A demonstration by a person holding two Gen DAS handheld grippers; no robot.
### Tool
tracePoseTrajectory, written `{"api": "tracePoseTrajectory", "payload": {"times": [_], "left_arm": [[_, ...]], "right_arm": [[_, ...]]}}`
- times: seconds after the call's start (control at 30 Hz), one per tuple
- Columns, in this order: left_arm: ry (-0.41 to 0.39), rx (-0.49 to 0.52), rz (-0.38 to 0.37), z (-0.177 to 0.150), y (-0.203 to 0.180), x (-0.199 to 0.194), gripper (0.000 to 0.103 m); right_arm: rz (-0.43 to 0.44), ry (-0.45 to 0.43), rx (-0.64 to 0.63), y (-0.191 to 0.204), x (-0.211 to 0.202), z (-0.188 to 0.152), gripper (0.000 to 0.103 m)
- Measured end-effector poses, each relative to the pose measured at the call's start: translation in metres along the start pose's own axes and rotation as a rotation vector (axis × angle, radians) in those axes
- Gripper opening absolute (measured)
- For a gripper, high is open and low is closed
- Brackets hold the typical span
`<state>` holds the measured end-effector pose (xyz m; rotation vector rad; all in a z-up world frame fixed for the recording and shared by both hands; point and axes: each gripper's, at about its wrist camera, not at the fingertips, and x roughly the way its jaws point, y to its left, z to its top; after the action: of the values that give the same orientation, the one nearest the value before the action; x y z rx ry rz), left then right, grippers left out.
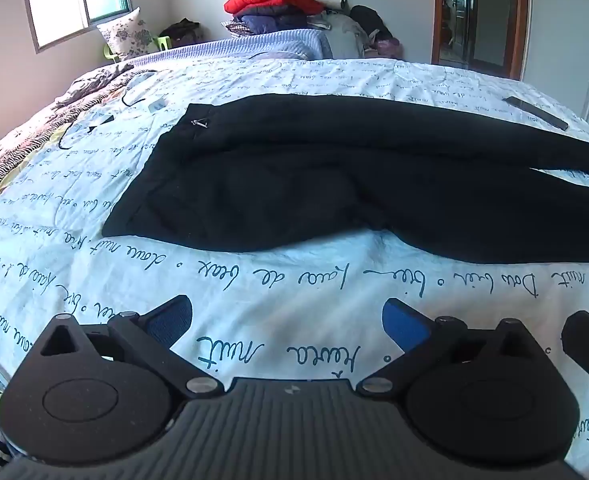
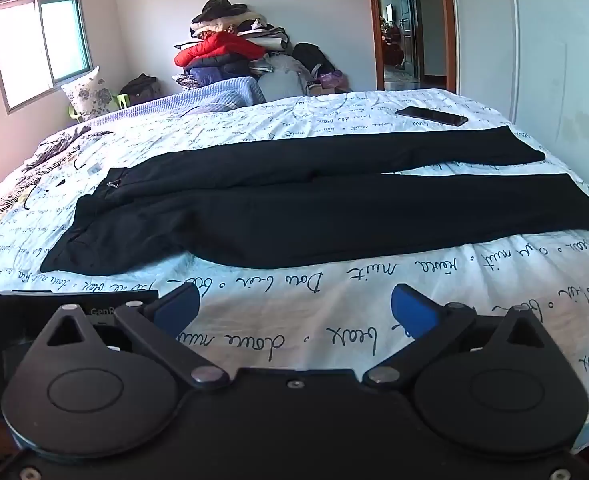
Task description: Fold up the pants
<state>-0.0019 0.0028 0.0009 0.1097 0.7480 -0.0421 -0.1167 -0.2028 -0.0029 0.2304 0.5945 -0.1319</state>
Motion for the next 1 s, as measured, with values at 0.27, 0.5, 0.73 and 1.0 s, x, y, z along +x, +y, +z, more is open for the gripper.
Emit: {"api": "tracePoseTrajectory", "payload": {"times": [0.27,0.5,0.73,1.0], "left_arm": [[0.021,0.027,0.025,-0.002,-0.007,0.004,0.102],[0.029,0.026,0.026,-0.002,-0.006,0.005,0.102],[0.035,0.022,0.028,-0.003,-0.004,0.006,0.102],[0.043,0.014,0.024,-0.004,-0.001,0.008,0.102]], "right_arm": [[0.021,0.032,0.028,-0.006,0.004,0.000,0.103],[0.032,0.038,0.022,-0.006,0.007,-0.002,0.103],[0.031,0.042,0.021,-0.010,0.008,-0.003,0.103],[0.028,0.050,0.017,-0.011,0.011,-0.003,0.103]]}}
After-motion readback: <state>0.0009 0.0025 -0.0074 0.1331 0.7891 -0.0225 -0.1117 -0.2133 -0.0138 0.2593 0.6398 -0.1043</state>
